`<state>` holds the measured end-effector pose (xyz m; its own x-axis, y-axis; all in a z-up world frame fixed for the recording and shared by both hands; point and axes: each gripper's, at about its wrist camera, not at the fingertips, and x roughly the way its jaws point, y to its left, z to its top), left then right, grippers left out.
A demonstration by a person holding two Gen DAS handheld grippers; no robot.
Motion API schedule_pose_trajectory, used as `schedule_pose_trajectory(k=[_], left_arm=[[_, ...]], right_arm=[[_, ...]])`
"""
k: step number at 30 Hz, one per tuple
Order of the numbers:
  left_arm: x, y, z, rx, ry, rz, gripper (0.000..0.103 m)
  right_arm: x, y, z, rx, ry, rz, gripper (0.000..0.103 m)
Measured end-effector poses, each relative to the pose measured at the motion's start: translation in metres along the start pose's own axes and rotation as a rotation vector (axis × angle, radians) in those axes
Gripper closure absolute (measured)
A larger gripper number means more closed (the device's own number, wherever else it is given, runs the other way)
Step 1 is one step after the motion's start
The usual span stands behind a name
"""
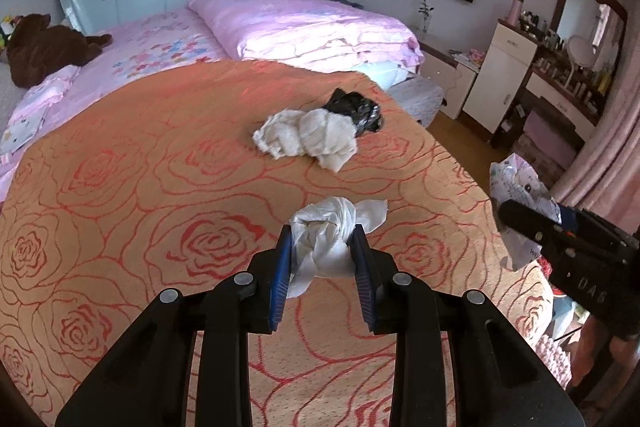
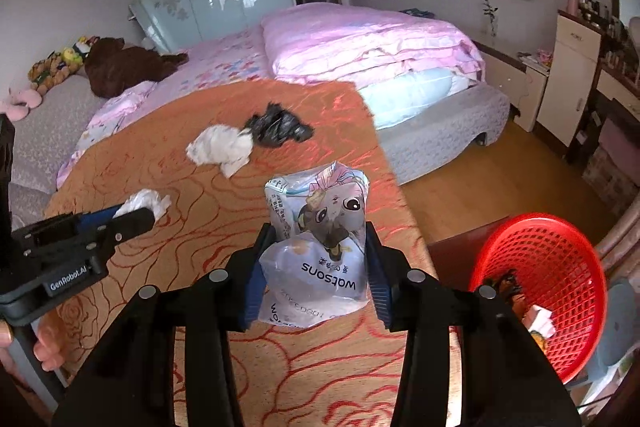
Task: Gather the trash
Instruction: 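Carry tissue and Watsons bag over the red basket and open both tools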
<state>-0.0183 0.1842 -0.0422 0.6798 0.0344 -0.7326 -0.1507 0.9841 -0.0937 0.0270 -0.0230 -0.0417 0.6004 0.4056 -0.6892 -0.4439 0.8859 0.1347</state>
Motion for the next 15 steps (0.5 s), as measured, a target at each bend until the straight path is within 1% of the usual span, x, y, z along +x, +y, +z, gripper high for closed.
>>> schedule_pose_trajectory(k=[9, 15], left_arm=[[0.004, -0.029, 0.014, 0.054, -0.012, -0.035, 0.075], [0.009, -0.043, 0.017, 0.077, -0.006, -0.051, 0.075]], right_arm=[[-0.018, -0.034, 0.011, 0.020, -0.025, -0.066, 0.060], [-0.025, -0.053, 0.011, 0.032, -0.027, -0.103, 0.060]])
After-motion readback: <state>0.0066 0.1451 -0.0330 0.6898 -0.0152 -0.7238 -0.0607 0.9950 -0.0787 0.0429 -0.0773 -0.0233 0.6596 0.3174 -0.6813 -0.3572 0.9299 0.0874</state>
